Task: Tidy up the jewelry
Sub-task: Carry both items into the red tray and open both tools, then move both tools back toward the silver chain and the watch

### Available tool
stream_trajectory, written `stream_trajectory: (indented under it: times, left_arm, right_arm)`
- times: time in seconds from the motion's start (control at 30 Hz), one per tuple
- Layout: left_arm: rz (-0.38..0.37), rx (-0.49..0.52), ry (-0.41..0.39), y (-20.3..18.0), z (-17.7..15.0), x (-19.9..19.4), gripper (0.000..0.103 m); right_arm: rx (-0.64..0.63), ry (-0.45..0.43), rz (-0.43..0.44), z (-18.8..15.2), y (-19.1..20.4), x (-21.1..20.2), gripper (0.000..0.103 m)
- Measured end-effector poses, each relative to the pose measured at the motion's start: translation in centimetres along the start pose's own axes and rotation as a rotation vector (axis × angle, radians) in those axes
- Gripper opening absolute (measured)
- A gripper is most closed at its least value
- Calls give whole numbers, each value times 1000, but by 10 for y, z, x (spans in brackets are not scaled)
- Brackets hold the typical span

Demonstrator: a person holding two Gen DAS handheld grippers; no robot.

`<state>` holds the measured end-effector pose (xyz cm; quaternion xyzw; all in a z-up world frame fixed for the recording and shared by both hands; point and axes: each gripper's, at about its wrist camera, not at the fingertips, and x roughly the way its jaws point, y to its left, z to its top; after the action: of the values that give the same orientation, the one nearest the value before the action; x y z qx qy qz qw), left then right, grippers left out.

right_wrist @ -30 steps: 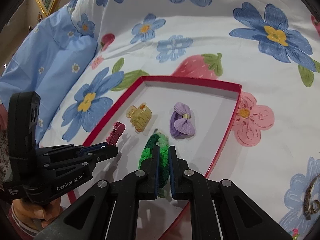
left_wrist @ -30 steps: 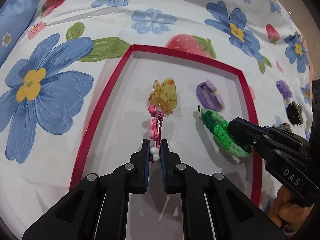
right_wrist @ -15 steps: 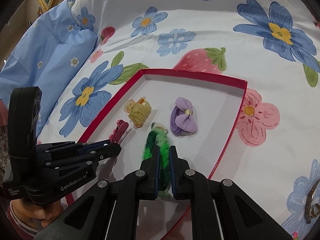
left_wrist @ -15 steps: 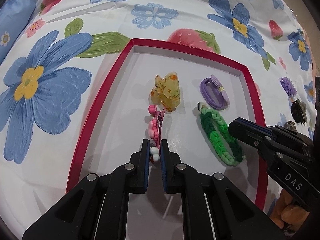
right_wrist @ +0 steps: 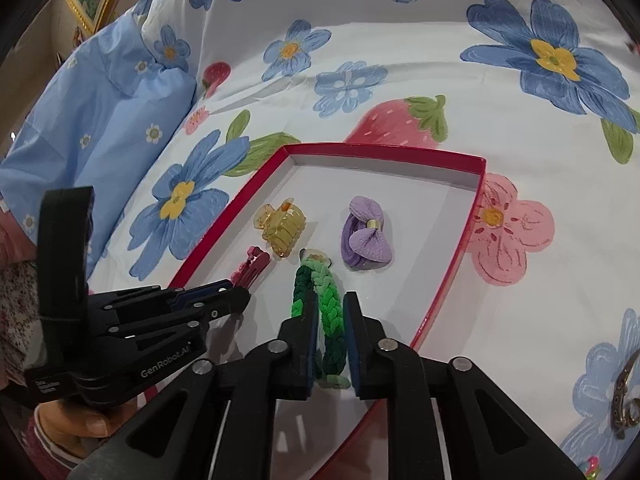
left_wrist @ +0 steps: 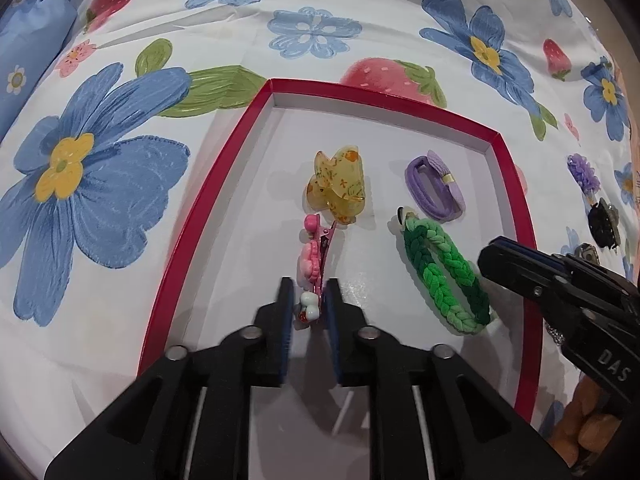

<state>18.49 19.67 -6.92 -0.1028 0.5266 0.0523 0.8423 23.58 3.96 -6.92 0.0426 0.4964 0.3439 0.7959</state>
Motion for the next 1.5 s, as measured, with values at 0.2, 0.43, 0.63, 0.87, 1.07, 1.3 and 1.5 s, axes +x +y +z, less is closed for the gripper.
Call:
stream_trajectory:
  times: [0.2,0.43,0.63,0.87,1.07,1.3,1.5]
  left_arm:
    - [-24,-14,-48,-3,-3,-20,43]
    - [-88,-20,-114,-22,-11,-53,56]
    - [-136,2,-137,-49,-18,-72,61]
    - [-176,47,-146,-80,-27,-88,61]
    - [-196,101,-144,-106,-32,-95,61]
    - [-207,162,-120,-137,-40,-89,62]
    - [-212,213,-87,-161,-46,-77,63]
  right_arm:
    - [22,-62,24,-3,-3,-29,36]
    - [64,-139,19,-13,-21,-76,41]
    - [111,-178,-22,-31,-48,-114,41]
    - [174,-230,-72,-54,-80,-156,42]
    - [212,-262,-109,-73,-102,-183,43]
    - [249,-274,-139,-91,-125,-199,44]
    - [265,-268,-171,-99,-141,-201,44]
